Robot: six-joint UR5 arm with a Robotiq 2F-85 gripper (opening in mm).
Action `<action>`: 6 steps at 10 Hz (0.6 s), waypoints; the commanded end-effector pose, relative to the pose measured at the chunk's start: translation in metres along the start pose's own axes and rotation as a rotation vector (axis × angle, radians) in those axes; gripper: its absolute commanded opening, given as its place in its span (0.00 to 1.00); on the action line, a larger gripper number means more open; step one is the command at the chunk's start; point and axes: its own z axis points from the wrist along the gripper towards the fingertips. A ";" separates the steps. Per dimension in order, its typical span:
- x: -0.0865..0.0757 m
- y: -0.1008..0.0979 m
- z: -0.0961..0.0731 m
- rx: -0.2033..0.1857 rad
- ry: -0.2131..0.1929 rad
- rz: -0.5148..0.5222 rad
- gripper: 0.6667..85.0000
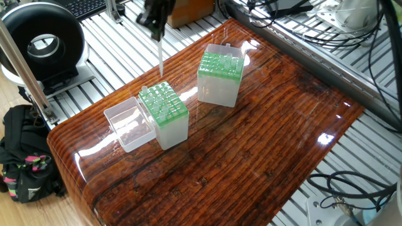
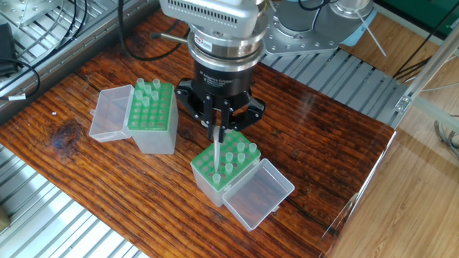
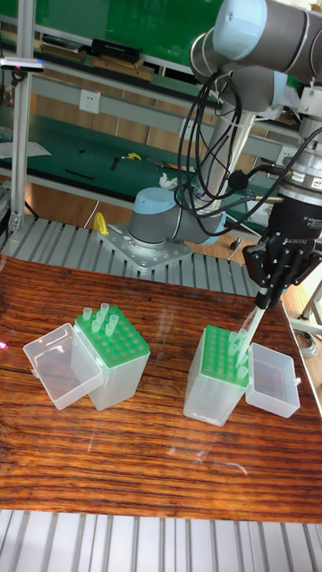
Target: Transfer all large pipette tips from one holder to another
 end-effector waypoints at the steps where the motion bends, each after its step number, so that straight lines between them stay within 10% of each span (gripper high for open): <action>1: 0.003 0.005 0.003 -0.011 -0.004 0.006 0.00; 6: 0.010 0.002 0.001 -0.003 0.004 0.004 0.00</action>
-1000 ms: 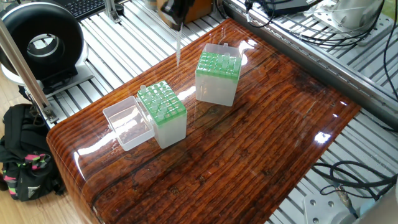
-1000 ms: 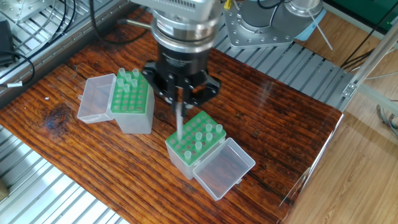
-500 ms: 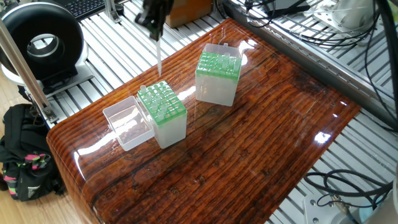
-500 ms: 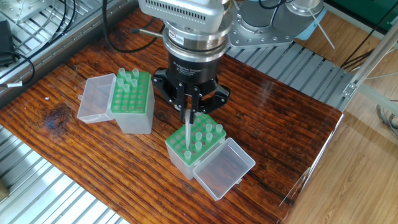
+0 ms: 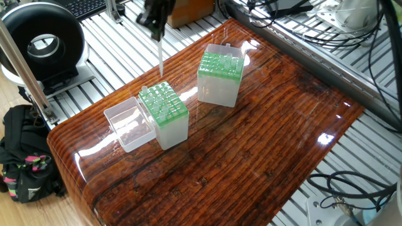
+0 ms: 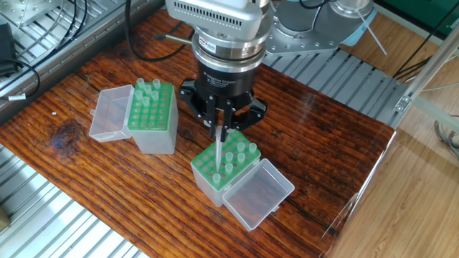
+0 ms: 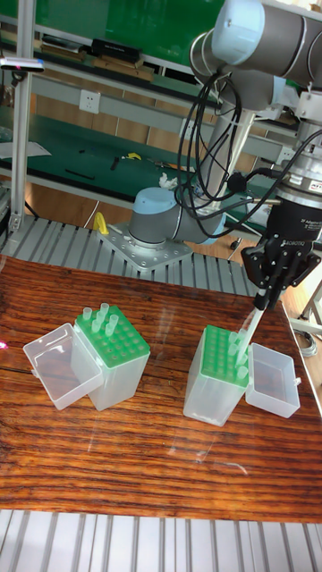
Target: Transfer all large pipette tips from one holder to another
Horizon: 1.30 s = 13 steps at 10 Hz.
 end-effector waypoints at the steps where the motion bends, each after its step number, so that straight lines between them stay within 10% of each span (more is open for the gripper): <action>1: 0.004 0.003 -0.001 -0.014 0.005 0.009 0.00; 13: 0.004 -0.006 0.011 -0.006 0.006 0.005 0.00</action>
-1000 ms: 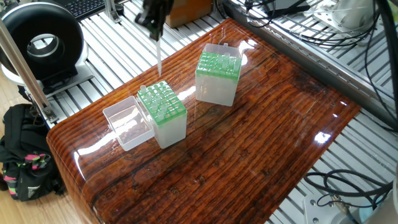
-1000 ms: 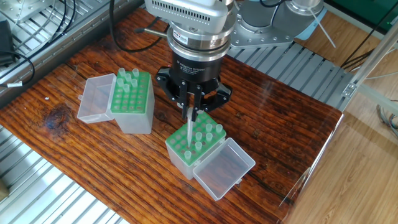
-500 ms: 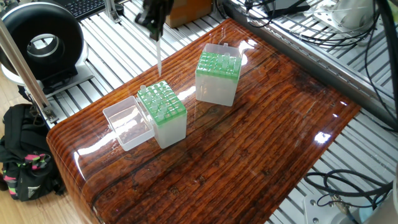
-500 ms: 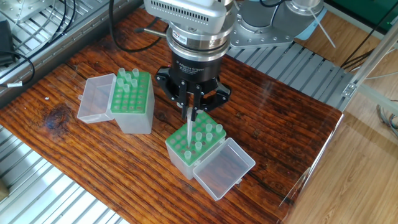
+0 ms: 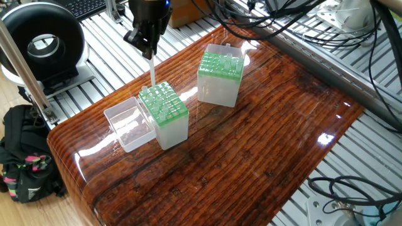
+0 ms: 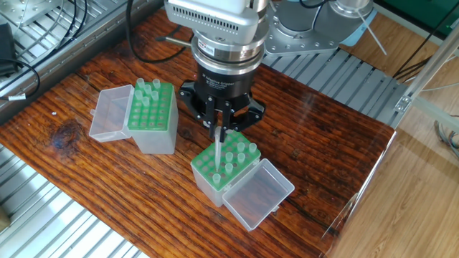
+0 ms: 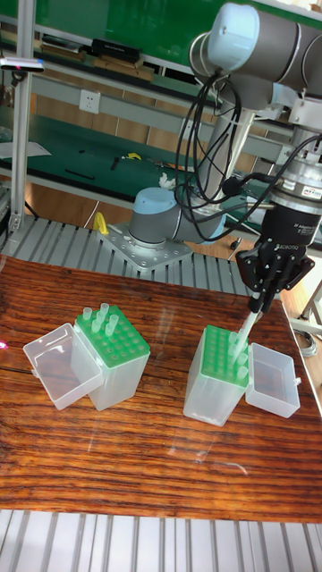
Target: Transfer all large pipette tips from one holder to another
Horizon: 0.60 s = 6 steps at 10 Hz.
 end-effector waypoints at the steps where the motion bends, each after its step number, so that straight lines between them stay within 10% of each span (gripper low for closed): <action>1: 0.002 -0.003 0.003 -0.008 0.007 -0.003 0.00; 6: -0.001 -0.002 0.014 0.000 0.031 -0.006 0.00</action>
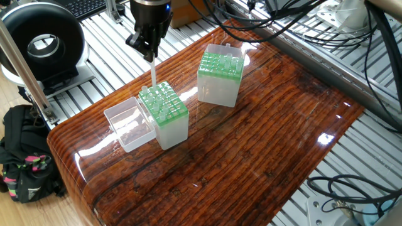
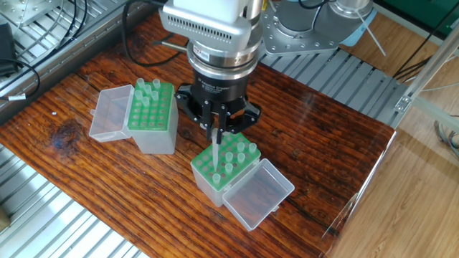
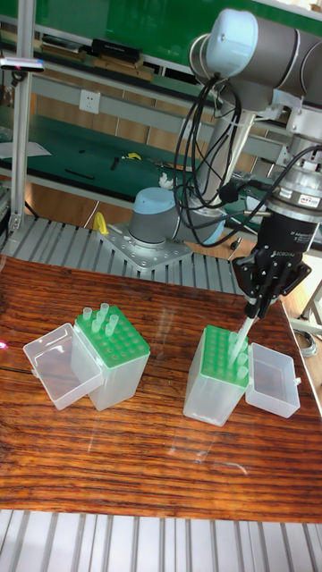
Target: Transfer all large pipette tips from one holder to another
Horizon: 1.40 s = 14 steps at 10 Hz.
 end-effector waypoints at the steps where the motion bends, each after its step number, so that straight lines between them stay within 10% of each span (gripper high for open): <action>1: 0.000 0.001 0.005 -0.005 0.014 -0.004 0.00; 11: 0.004 0.008 0.031 -0.028 0.027 0.005 0.01; 14: 0.002 0.011 0.033 -0.037 0.023 -0.021 0.17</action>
